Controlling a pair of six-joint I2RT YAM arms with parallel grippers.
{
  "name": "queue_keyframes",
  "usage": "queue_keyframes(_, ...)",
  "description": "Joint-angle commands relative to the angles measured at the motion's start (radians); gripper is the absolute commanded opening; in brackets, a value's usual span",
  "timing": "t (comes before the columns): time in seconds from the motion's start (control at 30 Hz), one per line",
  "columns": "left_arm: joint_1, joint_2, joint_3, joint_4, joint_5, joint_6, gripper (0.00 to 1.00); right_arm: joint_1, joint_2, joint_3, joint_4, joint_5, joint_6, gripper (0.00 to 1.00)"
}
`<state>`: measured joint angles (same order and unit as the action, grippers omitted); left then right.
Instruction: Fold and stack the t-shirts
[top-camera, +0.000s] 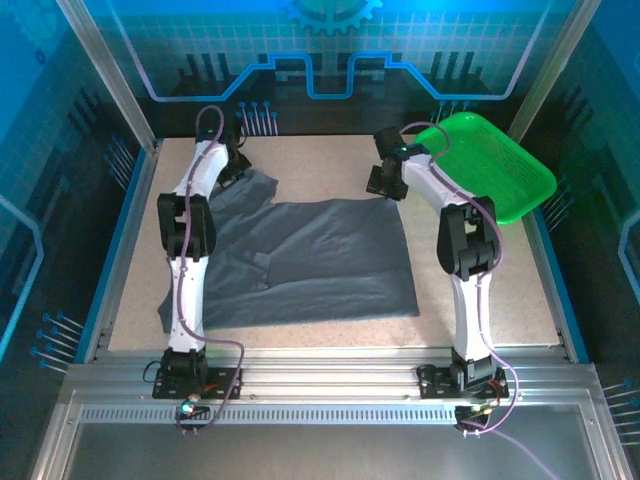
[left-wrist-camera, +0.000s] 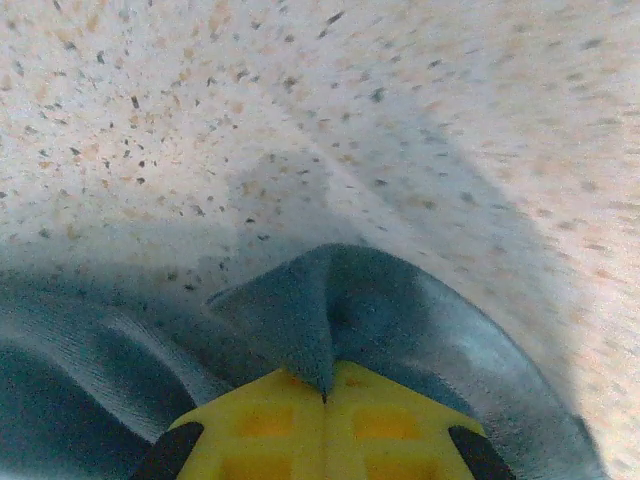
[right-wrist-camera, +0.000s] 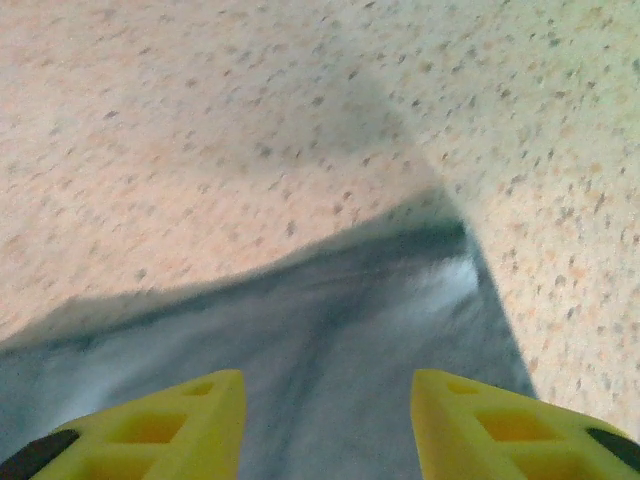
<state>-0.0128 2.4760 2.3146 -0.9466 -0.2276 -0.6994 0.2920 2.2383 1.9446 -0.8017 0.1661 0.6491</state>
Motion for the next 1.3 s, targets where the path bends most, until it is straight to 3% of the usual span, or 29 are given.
queue_keyframes(0.0,-0.002,-0.142,-0.094,0.092,0.034,0.039,0.00,-0.030,0.117,0.126,-0.093,0.090,-0.021,0.45)
queue_keyframes(0.23,-0.003,-0.255,-0.263,0.153,0.091,0.055,0.00,-0.046,0.258,0.312,-0.215,0.099,-0.031,0.43)
queue_keyframes(0.57,-0.007,-0.327,-0.357,0.186,0.139,0.043,0.00,-0.051,0.304,0.325,-0.228,0.081,-0.023,0.39)
queue_keyframes(0.77,-0.007,-0.365,-0.386,0.183,0.139,0.045,0.00,-0.049,0.308,0.327,-0.217,0.074,-0.027,0.18)
queue_keyframes(0.93,-0.009,-0.433,-0.447,0.187,0.127,0.035,0.00,-0.039,0.248,0.283,-0.170,0.107,-0.066,0.00)
queue_keyframes(1.27,0.013,-0.730,-0.799,0.241,0.098,-0.051,0.00,-0.005,-0.064,-0.054,0.076,0.103,-0.190,0.00)
